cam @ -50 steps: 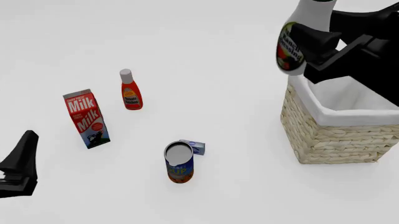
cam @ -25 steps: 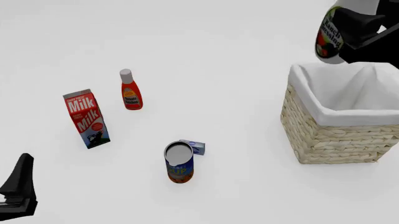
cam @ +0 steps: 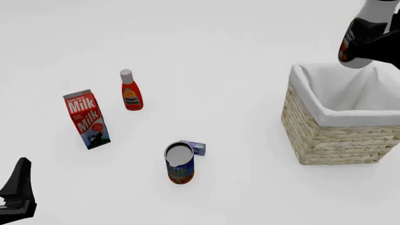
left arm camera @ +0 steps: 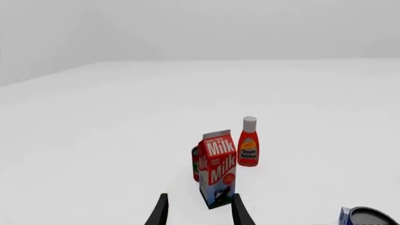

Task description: Pick the salad dressing and place it in the basket.

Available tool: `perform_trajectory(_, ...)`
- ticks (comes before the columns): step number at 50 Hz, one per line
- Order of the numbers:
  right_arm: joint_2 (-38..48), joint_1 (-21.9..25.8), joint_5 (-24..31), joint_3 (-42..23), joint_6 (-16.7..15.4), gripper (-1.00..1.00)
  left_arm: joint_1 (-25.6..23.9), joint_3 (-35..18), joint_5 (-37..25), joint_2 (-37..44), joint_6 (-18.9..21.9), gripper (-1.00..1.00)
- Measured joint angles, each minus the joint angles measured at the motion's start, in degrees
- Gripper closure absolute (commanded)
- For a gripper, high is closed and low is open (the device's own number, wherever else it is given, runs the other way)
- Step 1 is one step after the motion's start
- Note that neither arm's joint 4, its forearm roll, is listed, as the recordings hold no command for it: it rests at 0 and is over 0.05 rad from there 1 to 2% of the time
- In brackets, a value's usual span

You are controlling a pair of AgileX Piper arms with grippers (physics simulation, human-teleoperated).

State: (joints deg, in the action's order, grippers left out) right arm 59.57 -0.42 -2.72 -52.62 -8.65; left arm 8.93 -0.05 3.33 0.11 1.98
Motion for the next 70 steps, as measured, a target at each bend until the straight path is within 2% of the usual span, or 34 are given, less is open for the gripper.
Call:
perform_trajectory(28, 11.3, -8.5, -6.1, -0.9, -0.2, 1.00, 0.3, 0.0, -0.2, -0.1, 1.4, -1.00)
perform_trajectory(51, 20.9, -10.3, -8.9, -4.1, -0.6, 1.00, 0.0, 0.0, -0.1, -0.1, 2.6, -1.00)
perform_trajectory(70, 24.0, -10.4, -8.6, -4.5, -0.7, 1.00, 0.0, 0.0, -0.3, -0.1, 2.8, -1.00)
